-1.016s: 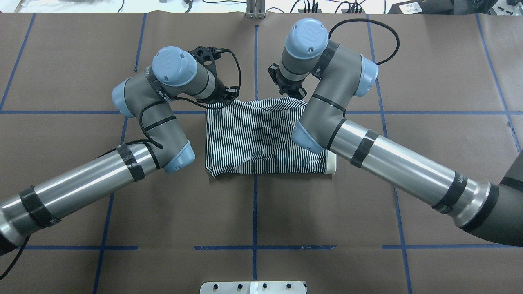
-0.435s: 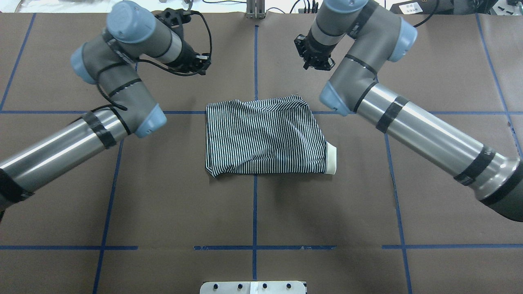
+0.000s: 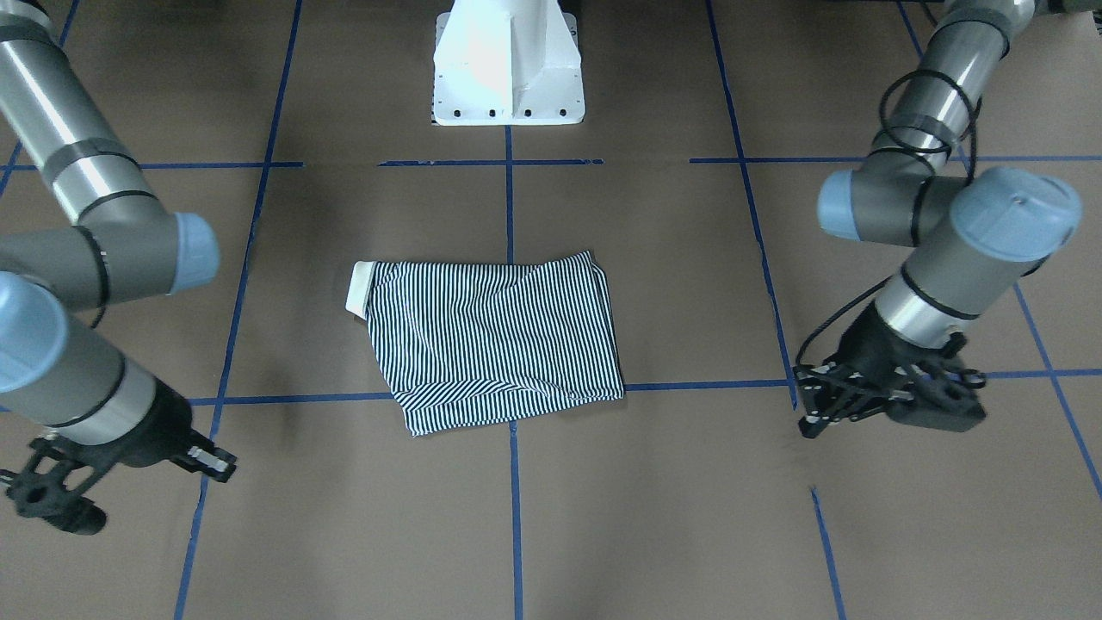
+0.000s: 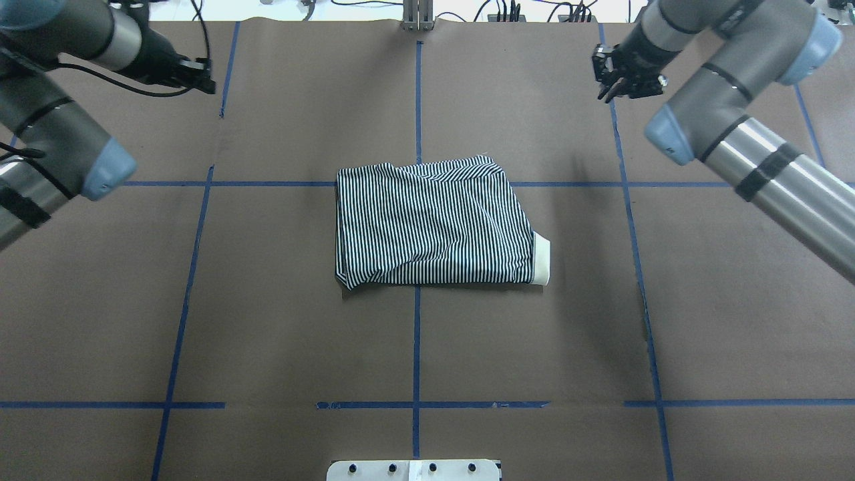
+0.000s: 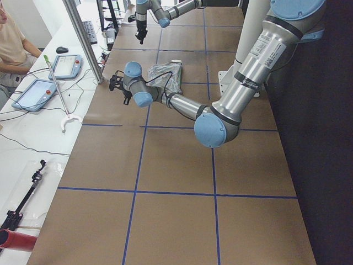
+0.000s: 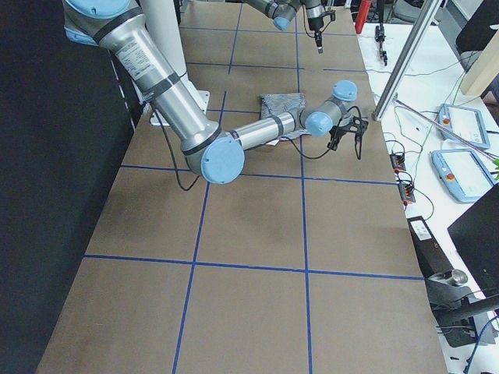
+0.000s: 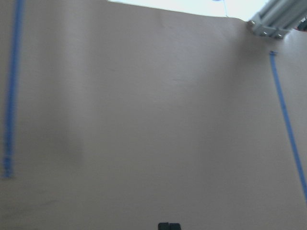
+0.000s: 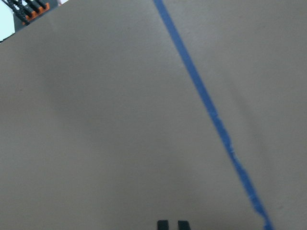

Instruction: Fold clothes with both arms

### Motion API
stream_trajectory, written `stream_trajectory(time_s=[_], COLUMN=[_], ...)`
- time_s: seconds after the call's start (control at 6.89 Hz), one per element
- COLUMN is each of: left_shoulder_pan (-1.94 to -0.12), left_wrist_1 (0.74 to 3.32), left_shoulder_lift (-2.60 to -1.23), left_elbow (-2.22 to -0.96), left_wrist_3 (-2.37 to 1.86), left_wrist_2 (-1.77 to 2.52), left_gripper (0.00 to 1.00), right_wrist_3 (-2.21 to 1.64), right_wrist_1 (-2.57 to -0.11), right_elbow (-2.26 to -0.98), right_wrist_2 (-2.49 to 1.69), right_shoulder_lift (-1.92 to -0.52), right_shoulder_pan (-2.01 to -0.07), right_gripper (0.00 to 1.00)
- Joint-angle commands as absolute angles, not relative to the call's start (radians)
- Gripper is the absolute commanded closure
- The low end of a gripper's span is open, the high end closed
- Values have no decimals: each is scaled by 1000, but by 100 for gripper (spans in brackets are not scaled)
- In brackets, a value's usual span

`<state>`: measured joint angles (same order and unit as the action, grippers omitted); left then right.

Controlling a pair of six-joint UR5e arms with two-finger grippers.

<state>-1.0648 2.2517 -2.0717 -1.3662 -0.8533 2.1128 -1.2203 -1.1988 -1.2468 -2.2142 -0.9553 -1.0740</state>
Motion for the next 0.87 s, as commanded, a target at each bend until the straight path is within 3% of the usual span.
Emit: stream_trajectory(time_s=[0.0, 0.44, 0.73], left_shoulder_pan=[-1225, -1452, -1511], left_wrist_1=[2234, 2148, 2083], left_shoulder_lift=[-1956, -1804, -1691], left_elbow=[-1384, -1385, -1423], left_wrist_3=[-572, -312, -171], left_wrist_2=[2147, 2374, 2419], left_gripper=[100, 100, 82], right_wrist_3=[-926, -473, -173], right_wrist_1=[-1200, -1239, -1423], right_elbow=[-1325, -1327, -1330], right_wrist_2=[-2285, -2335, -2365], right_shoulder_lift=[-1134, -1288, -1298], right_shoulder_pan=[-1227, -1395, -1504], right_gripper=[0, 0, 0])
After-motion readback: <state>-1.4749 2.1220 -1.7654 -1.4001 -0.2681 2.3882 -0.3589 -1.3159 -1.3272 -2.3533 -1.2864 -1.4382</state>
